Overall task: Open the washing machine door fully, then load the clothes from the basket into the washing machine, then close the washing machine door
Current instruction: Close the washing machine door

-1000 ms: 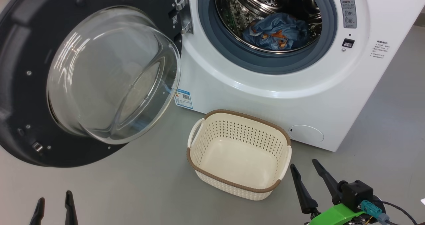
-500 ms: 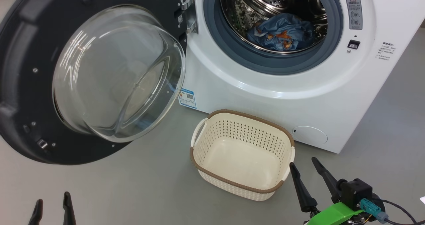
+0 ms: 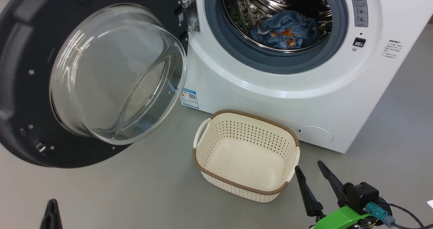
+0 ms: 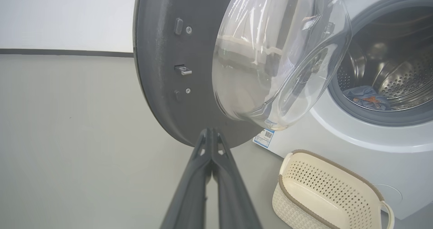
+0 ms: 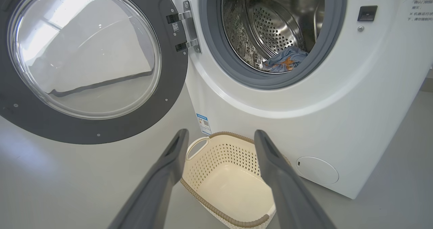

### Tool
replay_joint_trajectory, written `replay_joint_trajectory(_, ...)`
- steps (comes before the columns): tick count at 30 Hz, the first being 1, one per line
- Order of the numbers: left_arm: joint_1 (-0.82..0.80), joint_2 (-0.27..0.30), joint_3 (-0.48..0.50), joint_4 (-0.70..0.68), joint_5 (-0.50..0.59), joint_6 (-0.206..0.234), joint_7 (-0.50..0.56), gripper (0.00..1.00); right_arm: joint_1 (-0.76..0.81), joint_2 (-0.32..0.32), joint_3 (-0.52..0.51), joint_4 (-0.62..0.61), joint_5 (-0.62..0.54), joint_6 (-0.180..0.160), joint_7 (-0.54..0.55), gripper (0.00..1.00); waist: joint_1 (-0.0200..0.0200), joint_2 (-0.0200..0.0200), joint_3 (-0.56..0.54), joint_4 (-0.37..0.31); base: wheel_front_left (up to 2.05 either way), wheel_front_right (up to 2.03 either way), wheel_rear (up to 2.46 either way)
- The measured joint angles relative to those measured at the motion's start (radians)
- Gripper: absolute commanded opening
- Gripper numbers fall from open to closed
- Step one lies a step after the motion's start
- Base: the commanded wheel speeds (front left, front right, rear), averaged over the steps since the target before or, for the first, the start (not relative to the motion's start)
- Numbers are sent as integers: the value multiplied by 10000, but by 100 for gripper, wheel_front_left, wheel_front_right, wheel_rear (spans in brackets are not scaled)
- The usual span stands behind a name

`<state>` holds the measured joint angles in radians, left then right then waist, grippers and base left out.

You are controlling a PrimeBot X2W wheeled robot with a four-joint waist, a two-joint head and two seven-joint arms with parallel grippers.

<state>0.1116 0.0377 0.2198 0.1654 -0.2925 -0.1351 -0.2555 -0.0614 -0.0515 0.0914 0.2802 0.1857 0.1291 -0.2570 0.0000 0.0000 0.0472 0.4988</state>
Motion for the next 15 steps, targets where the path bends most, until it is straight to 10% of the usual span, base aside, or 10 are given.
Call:
replay_joint_trajectory(10,-749,307,917,-140,-1162,0,0,0,-6,-2,17,35,2,0,0,100,0,0,18,-74,0,0,0)
replay_joint_trajectory(15,-1886,1678,1555,35,-2823,0,0,0,-7,-2,73,46,19,0,0,100,0,0,-20,-180,0,0,0)
